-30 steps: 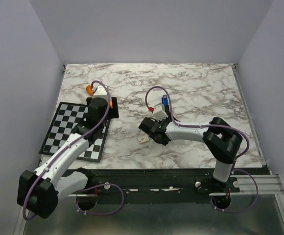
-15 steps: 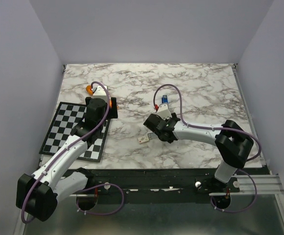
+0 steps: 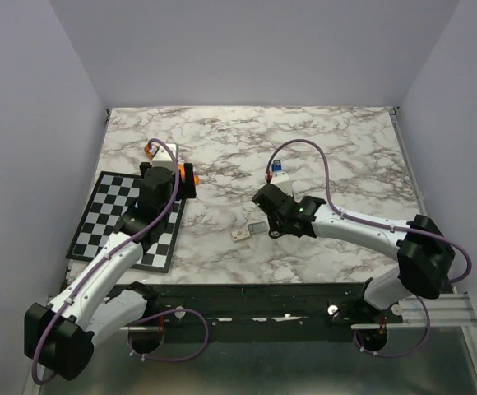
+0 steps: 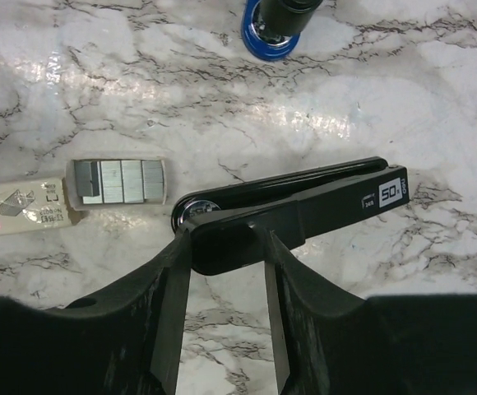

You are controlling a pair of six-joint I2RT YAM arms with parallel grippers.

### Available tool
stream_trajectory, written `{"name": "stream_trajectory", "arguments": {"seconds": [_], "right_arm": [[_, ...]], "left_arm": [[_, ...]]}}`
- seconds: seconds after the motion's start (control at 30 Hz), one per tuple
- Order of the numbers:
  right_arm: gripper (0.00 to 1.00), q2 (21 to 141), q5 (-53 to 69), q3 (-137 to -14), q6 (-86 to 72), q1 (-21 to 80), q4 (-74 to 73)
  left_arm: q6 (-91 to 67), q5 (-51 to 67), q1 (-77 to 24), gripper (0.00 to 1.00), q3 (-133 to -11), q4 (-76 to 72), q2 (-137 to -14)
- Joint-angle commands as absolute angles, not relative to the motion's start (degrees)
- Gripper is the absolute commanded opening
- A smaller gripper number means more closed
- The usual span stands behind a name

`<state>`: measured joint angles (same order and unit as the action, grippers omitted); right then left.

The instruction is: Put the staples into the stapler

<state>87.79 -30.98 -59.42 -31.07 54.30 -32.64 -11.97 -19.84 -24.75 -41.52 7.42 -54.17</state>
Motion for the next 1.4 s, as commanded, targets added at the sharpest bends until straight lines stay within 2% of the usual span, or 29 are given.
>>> {"name": "stream_trajectory", "arguments": {"seconds": [0.0,0.37,0.7,1.0,1.23,1.37], "right_arm": [[0.46,85.69,-27.25,-57.75,-31.29,52.3,-34.54],[0.42,90.61,-21.18,-54.24,-34.26,51.42,-34.54],[0.41,88.33,-21.8,-50.98,-36.21,48.96,-34.01],[0.41,94.57,-20.39,-50.62,-37.61,47.81,-34.97],[0.45,89.75,-24.95,-55.19,-35.51,41.93,-38.14],[0.53,85.18,-27.24,-59.41,-32.61,38.68,-40.07]], "left_arm": [[-10.64,-19.69,-24.52,0.89,-41.49,8.0,-52.82],[-10.55,-19.95,-24.52,0.89,-39.37,5.8,-51.06],[-10.81,-19.25,-24.52,0.89,-38.94,4.75,-51.77],[-10.99,-18.63,-24.52,0.89,-38.85,4.48,-52.03],[-11.25,-19.42,-24.52,0.89,-39.11,4.66,-51.86],[-11.69,-20.04,-24.52,0.89,-39.38,5.01,-51.16]]}}
